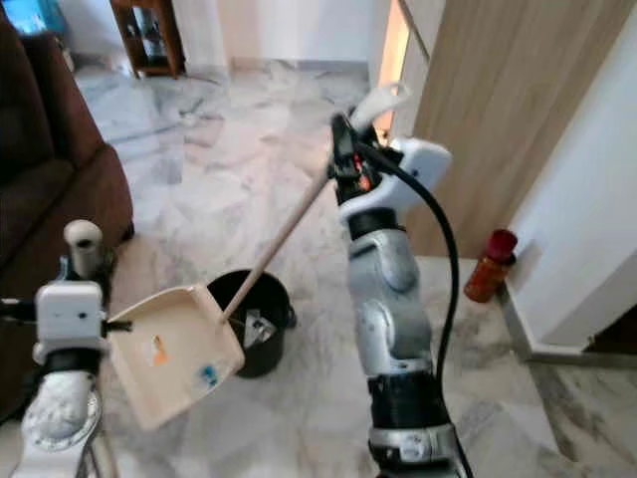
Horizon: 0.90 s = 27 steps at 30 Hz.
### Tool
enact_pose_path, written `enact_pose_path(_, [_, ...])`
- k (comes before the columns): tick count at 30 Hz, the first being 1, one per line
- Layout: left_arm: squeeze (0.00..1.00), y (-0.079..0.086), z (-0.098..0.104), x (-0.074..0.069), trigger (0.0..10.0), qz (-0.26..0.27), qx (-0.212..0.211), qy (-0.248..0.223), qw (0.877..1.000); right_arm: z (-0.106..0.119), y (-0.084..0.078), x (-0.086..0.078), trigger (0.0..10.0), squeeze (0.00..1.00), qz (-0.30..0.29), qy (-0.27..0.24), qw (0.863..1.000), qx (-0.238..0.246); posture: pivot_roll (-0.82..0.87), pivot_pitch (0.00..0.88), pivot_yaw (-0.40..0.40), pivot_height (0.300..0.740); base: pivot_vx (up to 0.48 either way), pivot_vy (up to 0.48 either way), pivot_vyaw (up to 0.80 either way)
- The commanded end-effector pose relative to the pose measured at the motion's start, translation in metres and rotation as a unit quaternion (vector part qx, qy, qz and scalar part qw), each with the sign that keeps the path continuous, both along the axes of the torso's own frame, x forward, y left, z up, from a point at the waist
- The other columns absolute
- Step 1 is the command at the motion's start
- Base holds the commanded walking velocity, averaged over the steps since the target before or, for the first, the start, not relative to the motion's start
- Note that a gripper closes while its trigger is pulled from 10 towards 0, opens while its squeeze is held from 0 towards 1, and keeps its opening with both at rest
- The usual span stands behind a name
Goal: Sweep floor
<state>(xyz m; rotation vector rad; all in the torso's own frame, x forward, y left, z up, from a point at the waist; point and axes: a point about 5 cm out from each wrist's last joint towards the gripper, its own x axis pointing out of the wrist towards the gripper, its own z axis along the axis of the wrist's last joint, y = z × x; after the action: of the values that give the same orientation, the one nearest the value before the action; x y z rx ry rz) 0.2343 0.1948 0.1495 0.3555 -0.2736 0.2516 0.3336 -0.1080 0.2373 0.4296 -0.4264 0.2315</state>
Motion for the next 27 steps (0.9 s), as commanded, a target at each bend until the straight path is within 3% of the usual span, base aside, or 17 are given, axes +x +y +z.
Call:
enact_pose_path(1, [0.0,0.0031,0.007,0.0001,10.0,0.003,0.013,-0.017,1.0,0.0228,0.0052,-0.0062,10.0,0.0,0.007,-0.051,0.999,0.011,0.03,0.001,-0.021,0.74,0.277,0.0,0.0])
enact_pose_path(27, [0.0,0.0049,0.0056,0.0014,10.0,0.012,0.012,-0.015,1.0,0.0238,0.0029,-0.005,10.0,0.0,0.005,-0.047,0.999,0.004,0.03,0.043,-0.034,0.74,0.278,0.0,0.0])
